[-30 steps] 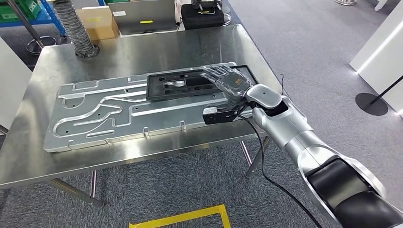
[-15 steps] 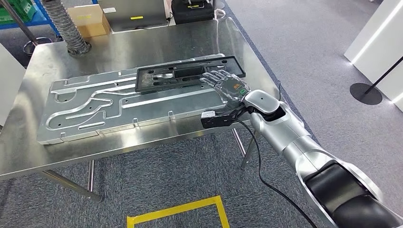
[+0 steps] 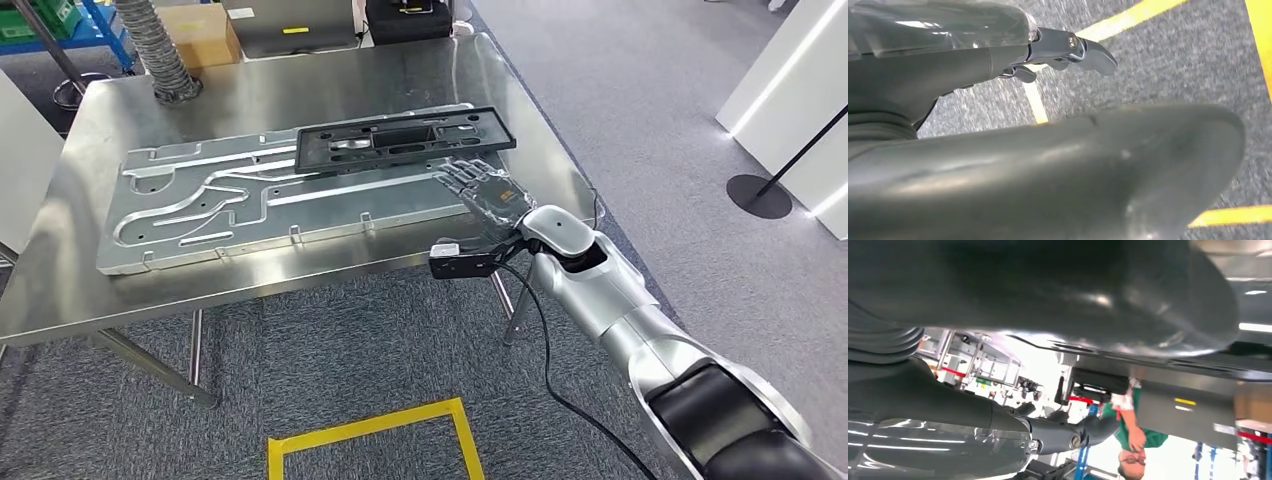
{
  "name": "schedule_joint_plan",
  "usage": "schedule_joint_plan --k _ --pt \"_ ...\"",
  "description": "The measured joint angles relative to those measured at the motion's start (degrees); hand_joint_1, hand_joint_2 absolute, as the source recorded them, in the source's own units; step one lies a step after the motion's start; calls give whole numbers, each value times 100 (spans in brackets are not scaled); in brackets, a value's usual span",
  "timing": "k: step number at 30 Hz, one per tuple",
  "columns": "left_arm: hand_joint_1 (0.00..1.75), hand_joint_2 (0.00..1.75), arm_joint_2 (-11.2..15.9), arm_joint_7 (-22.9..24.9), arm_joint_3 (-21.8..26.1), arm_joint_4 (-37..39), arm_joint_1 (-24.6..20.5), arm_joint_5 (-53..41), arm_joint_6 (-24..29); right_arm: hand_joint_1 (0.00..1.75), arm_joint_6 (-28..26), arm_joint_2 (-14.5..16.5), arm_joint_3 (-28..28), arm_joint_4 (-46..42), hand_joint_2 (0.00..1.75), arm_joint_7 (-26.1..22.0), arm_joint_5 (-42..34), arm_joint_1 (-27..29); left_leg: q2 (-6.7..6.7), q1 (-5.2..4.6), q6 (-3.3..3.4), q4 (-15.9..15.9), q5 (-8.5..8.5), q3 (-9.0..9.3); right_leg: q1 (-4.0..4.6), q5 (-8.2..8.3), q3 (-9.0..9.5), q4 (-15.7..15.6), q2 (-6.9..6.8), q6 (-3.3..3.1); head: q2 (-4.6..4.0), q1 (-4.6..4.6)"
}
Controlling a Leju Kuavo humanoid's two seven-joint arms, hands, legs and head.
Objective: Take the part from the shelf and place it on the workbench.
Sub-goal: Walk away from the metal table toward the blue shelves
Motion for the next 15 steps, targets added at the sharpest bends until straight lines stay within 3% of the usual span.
schedule_joint_plan --k 1,3,4,5,6,8,10,11,13,15 --pt "0 0 2 0 -1 0 -1 -1 -4 0 2 15 -37 -26 0 15 5 32 26 19 31 -23 58 -50 -7 -208 -93 213 -21 41 0 0" --pt "0 0 5 0 -4 0 1 -3 -11 0 5 52 -95 -57 0 31 14 91 62 13 63 -20 151 -178 -15 -720 -369 933 -62 122 0 0" --pt "0 0 6 0 -5 0 5 -3 -15 0 7 64 -113 -68 0 34 21 131 70 12 58 -16 197 -245 -21 -875 -480 1285 -71 154 0 0" --pt "0 0 6 0 -6 0 7 -4 -16 0 9 70 -122 -74 0 36 32 172 74 13 50 -10 239 -308 -31 -906 -513 1487 -75 177 0 0" --pt "0 0 7 0 -7 0 8 -4 -18 0 10 70 -130 -78 0 38 47 206 75 15 38 -2 276 -364 -42 -827 -437 1475 -76 192 0 0" --pt "0 0 7 0 -8 0 7 -3 -20 0 13 70 -157 -97 0 46 79 235 71 22 -1 26 333 -454 -69 -547 64 787 -59 198 0 0" --pt "0 0 7 1 -8 0 1 -1 -21 0 14 76 -202 -122 0 51 95 237 52 16 -61 63 376 -512 -57 -410 539 42 9 121 0 -1" --pt "0 0 8 2 -9 0 -2 1 -21 0 14 79 -224 -130 0 52 96 238 42 12 -93 79 397 -526 -45 -406 632 -132 36 64 0 -1" --pt "0 0 11 2 -10 0 1 2 -22 0 18 84 -248 -137 0 54 97 252 26 8 -166 82 441 -542 -35 -375 608 -177 36 -54 0 0" --pt "0 0 19 2 -10 0 8 4 -22 0 22 81 -254 -150 0 54 102 253 -8 14 -217 226 310 -615 -53 -313 576 -206 20 -144 0 0"
